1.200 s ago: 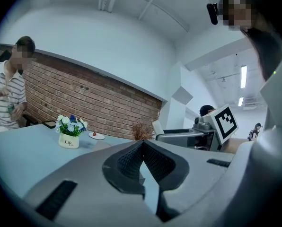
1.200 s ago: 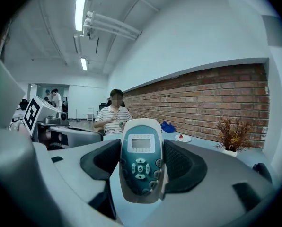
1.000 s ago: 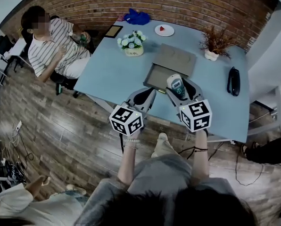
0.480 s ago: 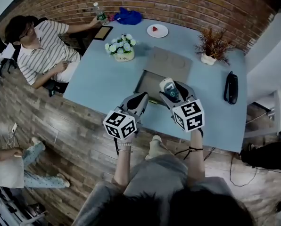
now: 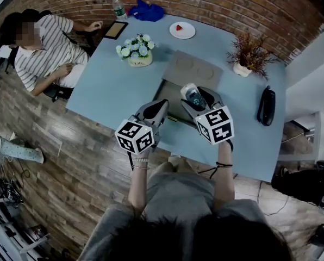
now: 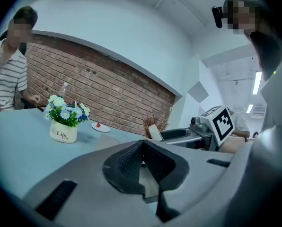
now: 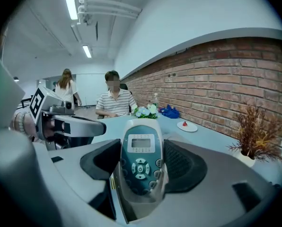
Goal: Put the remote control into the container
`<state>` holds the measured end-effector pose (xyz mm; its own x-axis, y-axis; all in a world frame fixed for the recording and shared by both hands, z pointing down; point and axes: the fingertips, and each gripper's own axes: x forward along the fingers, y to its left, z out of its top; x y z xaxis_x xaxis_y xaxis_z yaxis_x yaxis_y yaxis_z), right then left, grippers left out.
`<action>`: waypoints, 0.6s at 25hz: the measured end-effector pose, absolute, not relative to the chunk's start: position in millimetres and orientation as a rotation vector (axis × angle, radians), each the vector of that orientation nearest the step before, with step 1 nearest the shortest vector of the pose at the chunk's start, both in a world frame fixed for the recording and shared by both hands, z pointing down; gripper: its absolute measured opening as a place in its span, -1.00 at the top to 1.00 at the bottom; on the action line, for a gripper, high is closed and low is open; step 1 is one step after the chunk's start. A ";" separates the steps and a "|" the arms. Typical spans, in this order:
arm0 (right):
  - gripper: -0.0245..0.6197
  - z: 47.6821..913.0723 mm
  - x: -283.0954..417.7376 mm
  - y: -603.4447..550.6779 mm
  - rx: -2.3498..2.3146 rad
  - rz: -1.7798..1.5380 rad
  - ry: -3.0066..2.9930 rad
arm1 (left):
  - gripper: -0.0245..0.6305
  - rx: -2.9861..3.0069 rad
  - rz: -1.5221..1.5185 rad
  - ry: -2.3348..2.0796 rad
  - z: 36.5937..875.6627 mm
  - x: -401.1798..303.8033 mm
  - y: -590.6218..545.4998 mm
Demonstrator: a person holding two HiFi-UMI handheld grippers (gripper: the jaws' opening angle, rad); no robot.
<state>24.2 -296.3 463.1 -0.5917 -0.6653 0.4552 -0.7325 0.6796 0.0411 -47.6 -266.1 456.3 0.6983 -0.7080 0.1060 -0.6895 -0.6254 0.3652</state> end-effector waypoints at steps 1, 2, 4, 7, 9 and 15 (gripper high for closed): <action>0.04 467.6 20.7 -296.2 1.070 0.213 -2.451 | 0.92 2.520 -0.064 -1.091 459.8 -50.7 -267.0; 0.04 472.3 17.5 -295.9 1.057 0.221 -2.447 | 0.92 2.508 -0.061 -1.092 463.9 -53.8 -267.8; 0.04 481.2 13.0 -297.6 1.044 0.241 -2.429 | 0.92 2.486 -0.057 -1.089 471.6 -58.6 -269.7; 0.04 495.8 6.9 -302.0 1.017 0.259 -2.376 | 0.92 2.464 -0.025 -1.070 481.5 -63.2 -273.2; 0.04 509.0 2.1 -303.0 0.992 0.279 -2.337 | 0.92 2.449 0.007 -1.050 489.1 -64.8 -273.5; 0.04 556.1 -5.9 -306.5 0.911 0.350 -2.221 | 0.92 2.389 0.005 -0.970 509.3 -67.0 -273.3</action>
